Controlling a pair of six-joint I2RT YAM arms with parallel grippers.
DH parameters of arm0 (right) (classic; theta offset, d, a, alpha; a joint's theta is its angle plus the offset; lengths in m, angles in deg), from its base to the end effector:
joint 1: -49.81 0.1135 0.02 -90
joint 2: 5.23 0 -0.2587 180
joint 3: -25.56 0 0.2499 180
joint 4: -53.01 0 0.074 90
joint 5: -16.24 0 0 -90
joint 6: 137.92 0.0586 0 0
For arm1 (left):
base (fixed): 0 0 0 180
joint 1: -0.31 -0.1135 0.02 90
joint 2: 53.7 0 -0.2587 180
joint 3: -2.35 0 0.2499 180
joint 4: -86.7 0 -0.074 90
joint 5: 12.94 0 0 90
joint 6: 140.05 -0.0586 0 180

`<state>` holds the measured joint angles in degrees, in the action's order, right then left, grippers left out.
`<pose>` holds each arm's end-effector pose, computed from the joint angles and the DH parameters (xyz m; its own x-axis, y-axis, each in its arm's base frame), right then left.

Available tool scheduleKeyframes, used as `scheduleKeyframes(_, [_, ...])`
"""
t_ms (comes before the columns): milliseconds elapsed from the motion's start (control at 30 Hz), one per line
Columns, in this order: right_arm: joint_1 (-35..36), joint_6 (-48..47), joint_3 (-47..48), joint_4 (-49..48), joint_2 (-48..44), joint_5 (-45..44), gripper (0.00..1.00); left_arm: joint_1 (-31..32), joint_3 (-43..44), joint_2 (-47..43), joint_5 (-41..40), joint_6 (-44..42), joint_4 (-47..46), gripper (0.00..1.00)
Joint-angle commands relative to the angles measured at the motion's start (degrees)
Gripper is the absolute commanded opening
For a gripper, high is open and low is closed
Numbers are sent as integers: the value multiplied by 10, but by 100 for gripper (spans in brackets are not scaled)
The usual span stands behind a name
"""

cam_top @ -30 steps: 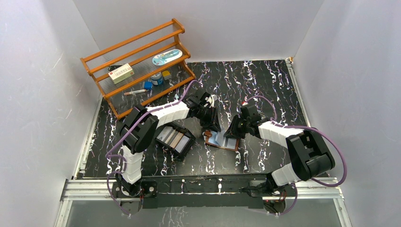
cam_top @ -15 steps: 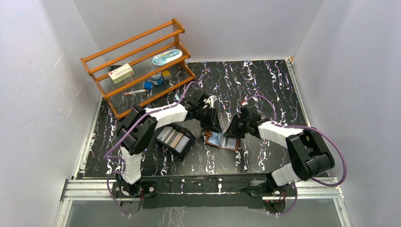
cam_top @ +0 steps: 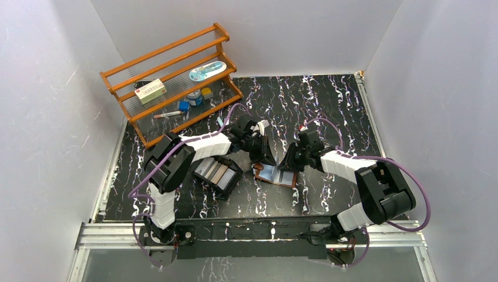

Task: Put the credit cards into the card holder
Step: Turn over the card slot in the card holder.

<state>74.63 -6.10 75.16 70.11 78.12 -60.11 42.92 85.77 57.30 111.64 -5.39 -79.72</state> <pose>0.2488 0.1303 0.1301 -0.8867 0.3038 -0.3485 0.0646 0.8278 0.5574 0.2912 -0.3131 0.1589 -0.9574 0.0943 -0.2729 0.2797 0.5384 -0.7949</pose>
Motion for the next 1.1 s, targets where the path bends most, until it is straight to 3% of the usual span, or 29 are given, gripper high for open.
scheduleKeyframes(0, [-3,-15,-11,6,-5,-22,26,3,-17,-45,28,16,-44,12])
scheduleKeyframes(133, [-6,-17,-11,8,-11,-21,26,4,-36,-47,44,34,-88,21])
scheduleKeyframes(467, [-12,-24,-10,12,-15,-21,27,4,-60,-45,61,64,-152,17])
scheduleKeyframes(667, [-14,-23,-12,8,-13,-18,27,4,-63,-56,55,61,-157,25])
scheduleKeyframes(1067, [-14,-24,-11,8,-12,-17,27,4,-61,-53,52,53,-152,3])
